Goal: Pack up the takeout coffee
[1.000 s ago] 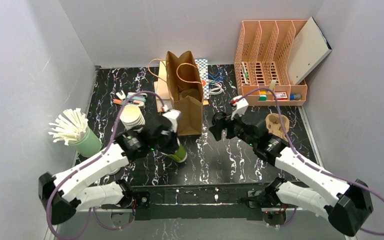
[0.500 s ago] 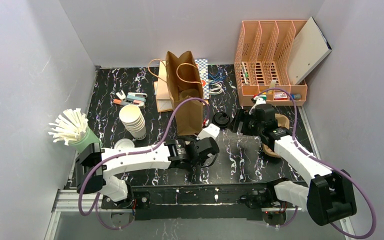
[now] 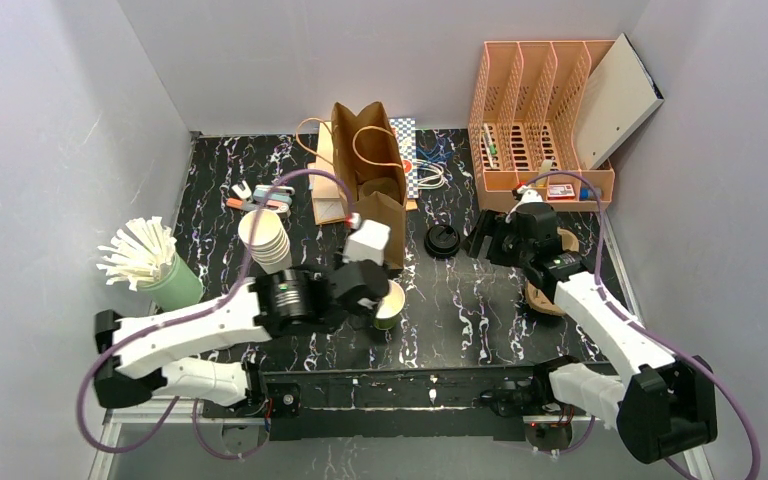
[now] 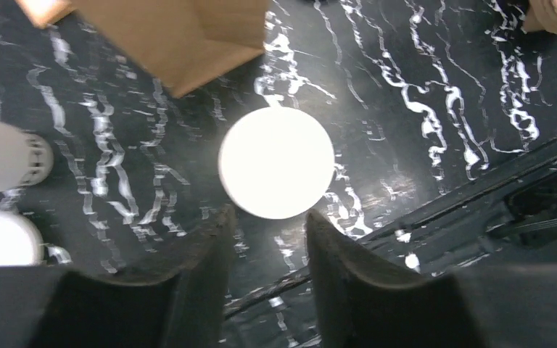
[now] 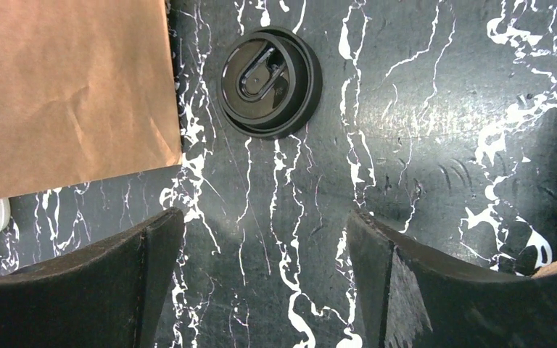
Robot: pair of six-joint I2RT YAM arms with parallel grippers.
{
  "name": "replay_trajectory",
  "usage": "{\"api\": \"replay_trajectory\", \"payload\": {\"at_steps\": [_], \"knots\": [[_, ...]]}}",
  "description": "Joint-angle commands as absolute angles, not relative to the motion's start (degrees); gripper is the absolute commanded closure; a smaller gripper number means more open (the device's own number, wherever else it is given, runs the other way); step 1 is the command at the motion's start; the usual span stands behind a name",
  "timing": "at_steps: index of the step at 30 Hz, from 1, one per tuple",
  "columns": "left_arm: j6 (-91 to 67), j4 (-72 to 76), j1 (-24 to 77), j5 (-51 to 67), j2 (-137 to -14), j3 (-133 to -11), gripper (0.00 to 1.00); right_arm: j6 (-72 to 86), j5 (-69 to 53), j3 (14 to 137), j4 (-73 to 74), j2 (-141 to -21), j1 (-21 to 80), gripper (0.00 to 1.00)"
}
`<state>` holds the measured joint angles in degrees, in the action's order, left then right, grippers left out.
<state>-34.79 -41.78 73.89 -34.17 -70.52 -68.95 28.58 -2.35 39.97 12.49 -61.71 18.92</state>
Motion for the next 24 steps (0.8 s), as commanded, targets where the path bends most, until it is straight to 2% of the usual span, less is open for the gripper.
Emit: {"api": "replay_trajectory", "payload": {"at_steps": [1,3,6,14,19,24], "knots": [[-44.8,-57.0,74.1,-45.7,-63.4,-70.2,0.69,29.0,-0.8,40.6,11.8,-58.1,18.8,0.10],[-49.3,-62.8,74.0,-50.5,-61.9,-68.9,0.75,29.2,-0.9,40.6,11.7,-57.5,18.8,0.09],[-53.2,-67.7,72.6,-54.6,-59.9,-66.3,0.78,29.3,-1.8,40.6,11.4,-57.1,18.9,0.09],[-36.8,-49.3,53.8,-38.2,-54.8,-53.2,0.72,29.2,-4.1,40.5,10.7,-56.5,18.8,0.09],[-33.3,-43.8,44.3,-37.5,-59.3,-50.9,0.72,29.6,-6.1,40.1,10.2,-55.6,18.8,0.09],[-35.0,-34.9,40.3,-39.1,-56.4,-44.1,0.71,30.1,-7.5,39.4,9.6,-54.4,18.8,0.09]]}}
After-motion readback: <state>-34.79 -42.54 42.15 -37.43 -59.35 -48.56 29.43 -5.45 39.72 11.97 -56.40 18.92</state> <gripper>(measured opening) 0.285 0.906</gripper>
